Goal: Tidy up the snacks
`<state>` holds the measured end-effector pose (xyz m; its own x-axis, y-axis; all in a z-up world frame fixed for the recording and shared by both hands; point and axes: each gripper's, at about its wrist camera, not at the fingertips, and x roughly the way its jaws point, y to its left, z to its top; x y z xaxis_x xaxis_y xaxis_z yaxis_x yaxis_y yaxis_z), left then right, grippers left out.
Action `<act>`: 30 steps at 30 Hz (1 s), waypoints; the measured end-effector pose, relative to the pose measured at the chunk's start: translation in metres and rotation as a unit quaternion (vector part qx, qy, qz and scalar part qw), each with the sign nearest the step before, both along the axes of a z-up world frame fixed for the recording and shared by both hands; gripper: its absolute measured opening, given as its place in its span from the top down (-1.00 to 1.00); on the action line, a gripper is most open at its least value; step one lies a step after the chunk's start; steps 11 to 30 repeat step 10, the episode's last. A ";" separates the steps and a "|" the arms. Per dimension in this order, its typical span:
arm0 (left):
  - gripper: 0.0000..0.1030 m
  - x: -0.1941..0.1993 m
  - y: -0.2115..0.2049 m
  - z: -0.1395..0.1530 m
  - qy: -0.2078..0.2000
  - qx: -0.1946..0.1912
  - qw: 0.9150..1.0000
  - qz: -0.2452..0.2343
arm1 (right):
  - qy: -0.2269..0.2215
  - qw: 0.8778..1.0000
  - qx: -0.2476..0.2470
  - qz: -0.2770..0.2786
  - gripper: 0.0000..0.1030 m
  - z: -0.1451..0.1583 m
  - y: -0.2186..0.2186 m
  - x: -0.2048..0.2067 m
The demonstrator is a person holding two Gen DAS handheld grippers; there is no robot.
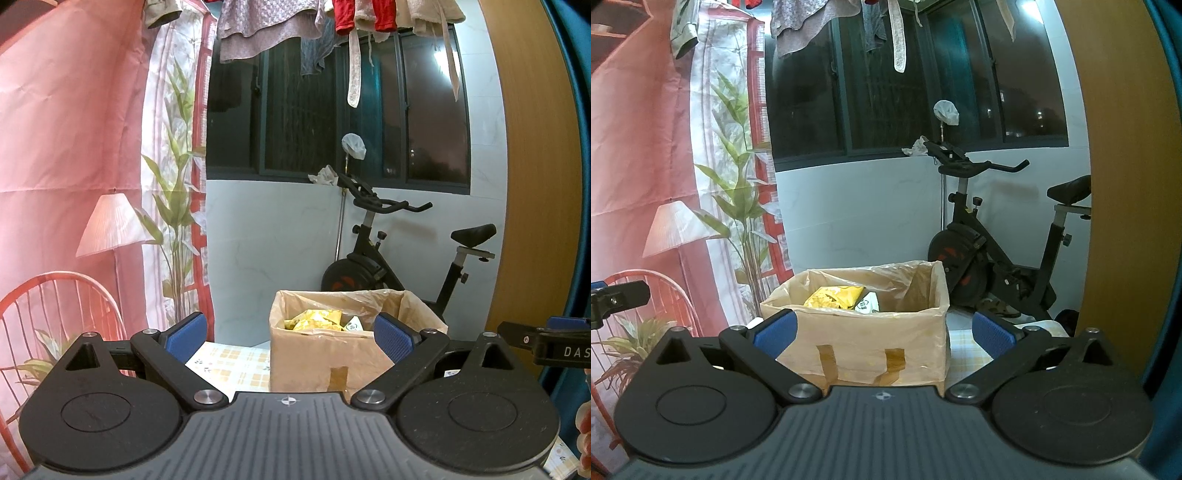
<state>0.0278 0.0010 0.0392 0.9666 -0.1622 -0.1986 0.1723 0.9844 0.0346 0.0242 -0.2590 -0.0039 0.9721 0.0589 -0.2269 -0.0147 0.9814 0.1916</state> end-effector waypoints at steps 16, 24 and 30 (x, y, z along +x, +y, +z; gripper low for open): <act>-0.90 0.000 0.001 -0.002 0.001 -0.001 1.000 0.000 | 0.000 1.000 -0.001 0.000 -1.00 0.000 0.001 0.000; -0.90 0.000 0.001 -0.002 0.001 -0.001 1.000 0.000 | 0.000 1.000 -0.001 0.000 -1.00 0.000 0.001 0.000; -0.90 0.000 0.001 -0.002 0.001 -0.001 1.000 0.000 | 0.000 1.000 -0.001 0.000 -1.00 0.000 0.001 0.000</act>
